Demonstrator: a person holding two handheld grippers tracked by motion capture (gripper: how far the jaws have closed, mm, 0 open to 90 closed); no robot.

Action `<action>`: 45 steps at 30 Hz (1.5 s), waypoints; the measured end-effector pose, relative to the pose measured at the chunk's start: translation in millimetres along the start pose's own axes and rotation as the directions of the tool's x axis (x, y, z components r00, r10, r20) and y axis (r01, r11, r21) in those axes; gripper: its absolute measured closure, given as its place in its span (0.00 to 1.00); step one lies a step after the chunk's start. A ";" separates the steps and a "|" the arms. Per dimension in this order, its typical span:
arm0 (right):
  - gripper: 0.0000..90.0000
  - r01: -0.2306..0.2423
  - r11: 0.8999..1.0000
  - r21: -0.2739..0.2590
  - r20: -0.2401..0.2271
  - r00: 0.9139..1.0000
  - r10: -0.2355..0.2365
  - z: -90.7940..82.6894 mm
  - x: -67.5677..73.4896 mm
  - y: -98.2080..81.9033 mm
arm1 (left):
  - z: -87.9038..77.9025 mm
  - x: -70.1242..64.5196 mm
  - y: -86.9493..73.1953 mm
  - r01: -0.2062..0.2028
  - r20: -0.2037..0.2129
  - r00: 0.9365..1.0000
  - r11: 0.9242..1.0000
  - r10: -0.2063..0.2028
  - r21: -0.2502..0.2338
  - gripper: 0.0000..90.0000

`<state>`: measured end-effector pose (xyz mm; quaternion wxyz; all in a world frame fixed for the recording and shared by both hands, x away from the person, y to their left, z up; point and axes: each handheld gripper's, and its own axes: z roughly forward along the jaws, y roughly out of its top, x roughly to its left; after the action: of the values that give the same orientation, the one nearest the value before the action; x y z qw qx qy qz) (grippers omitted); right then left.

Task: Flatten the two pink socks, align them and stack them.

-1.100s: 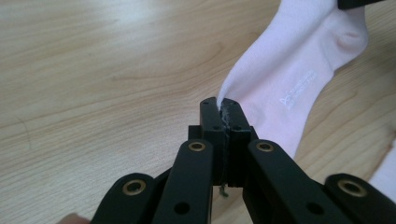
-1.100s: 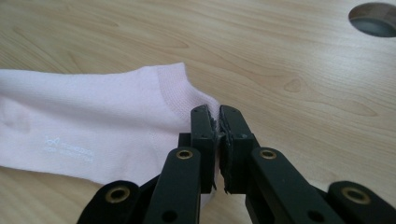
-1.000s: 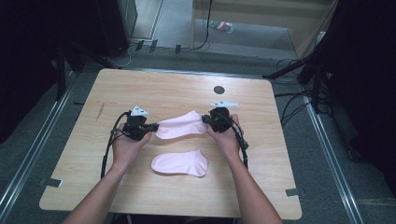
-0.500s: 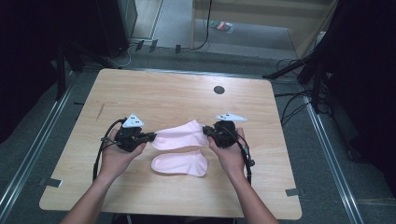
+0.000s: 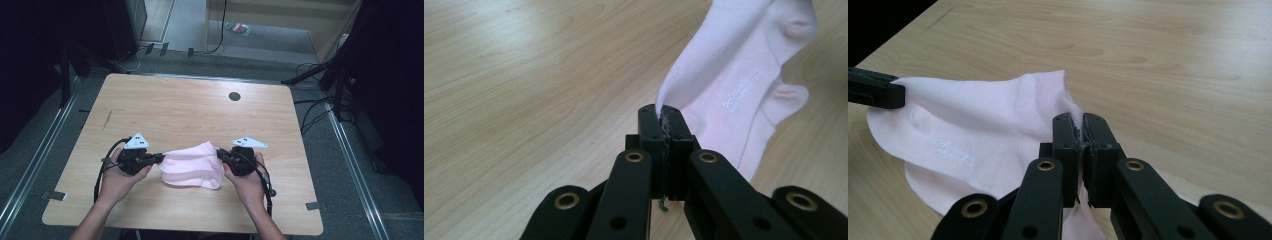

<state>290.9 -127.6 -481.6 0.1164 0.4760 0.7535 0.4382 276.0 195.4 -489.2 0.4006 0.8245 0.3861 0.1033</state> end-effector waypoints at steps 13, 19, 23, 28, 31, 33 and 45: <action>0.96 -0.034 0.999 0.023 -0.018 0.999 0.035 -7.1 2.4 -28.7 | 2.4 -8.1 -14.1 -0.004 0.039 0.999 0.998 0.002 0.061 1.00; 0.96 -0.062 0.997 0.034 -0.023 0.998 0.063 0.1 -1.0 -37.4 | 9.9 -5.3 -14.1 0.016 0.027 0.999 0.998 -0.017 0.060 1.00; 0.96 -0.078 0.996 0.051 -0.017 0.997 0.079 -3.0 3.0 -40.1 | 14.5 -5.5 -10.8 0.017 0.035 0.999 0.998 -0.019 0.058 1.00; 0.96 -0.088 0.993 0.073 -0.002 0.996 0.089 -0.2 0.7 -48.5 | 22.9 -5.8 -10.0 0.017 0.033 0.999 0.996 -0.020 0.086 1.00; 0.95 -0.083 0.994 0.077 0.004 0.997 0.083 5.9 -1.4 -54.4 | 28.4 -6.8 -11.7 0.021 0.006 1.000 0.995 -0.022 0.097 0.98; 0.95 -0.079 0.995 0.067 0.009 0.997 0.079 8.6 -2.8 -56.9 | 31.7 -6.8 -13.6 0.021 -0.006 1.000 0.994 -0.021 0.104 0.94; 0.94 -0.071 0.997 0.022 -0.007 0.997 0.071 10.4 -3.1 -57.3 | 32.0 -7.8 -18.6 0.010 0.002 1.000 0.994 -0.011 0.107 0.98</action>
<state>263.4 -133.7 -532.6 0.0929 0.5021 0.7412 0.4358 275.7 178.3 -523.0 0.3567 0.8429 0.3949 0.0793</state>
